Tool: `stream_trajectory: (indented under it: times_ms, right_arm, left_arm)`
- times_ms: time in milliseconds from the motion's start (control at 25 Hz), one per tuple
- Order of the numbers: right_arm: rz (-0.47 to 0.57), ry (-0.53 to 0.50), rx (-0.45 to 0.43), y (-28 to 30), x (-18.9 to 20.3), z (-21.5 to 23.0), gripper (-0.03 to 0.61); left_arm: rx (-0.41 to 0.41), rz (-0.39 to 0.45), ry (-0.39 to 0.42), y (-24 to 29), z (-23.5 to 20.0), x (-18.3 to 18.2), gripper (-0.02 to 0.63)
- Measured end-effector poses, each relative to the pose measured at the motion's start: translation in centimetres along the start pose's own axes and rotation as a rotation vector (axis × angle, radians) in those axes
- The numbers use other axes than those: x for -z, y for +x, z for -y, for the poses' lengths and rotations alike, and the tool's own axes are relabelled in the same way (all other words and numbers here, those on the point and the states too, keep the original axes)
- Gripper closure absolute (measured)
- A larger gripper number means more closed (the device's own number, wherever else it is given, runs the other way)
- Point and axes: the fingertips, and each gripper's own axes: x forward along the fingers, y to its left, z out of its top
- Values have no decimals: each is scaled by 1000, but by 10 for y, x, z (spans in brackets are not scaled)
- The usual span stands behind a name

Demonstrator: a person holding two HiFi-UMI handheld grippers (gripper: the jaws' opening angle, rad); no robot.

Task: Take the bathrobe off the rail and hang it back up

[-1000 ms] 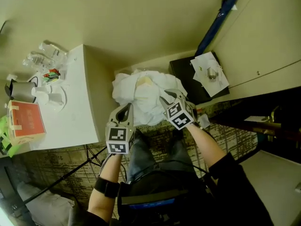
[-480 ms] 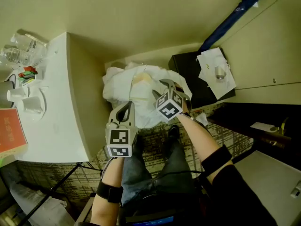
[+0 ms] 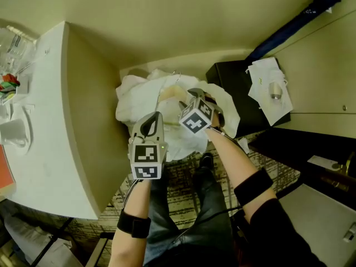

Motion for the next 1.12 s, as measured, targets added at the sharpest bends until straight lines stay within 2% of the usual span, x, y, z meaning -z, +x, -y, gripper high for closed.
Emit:
stream_trajectory:
  times_ms: [160, 520, 680, 720, 760, 920, 1120]
  right_arm:
    - [-49, -14, -26, 26, 5, 1, 350]
    - [-145, -2, -127, 59, 11, -2, 348]
    - [-180, 64, -140, 62, 14, 9, 324]
    - [-178, 78, -146, 63, 13, 11, 281]
    - [-176, 90, -161, 65, 12, 12, 273]
    - [-161, 90, -231, 70, 12, 4, 293]
    - [-145, 58, -239, 75, 9, -3, 350]
  left_arm:
    - [12, 0, 29, 26, -8, 8, 612]
    - [22, -2, 5, 55, -18, 18, 612]
    - [28, 5, -5, 55, -22, 20, 612]
    - [30, 4, -7, 55, -23, 22, 612]
    - [33, 3, -12, 55, -24, 23, 612]
    - [38, 1, -28, 54, -26, 29, 612]
    - [47, 1, -38, 56, -26, 32, 612]
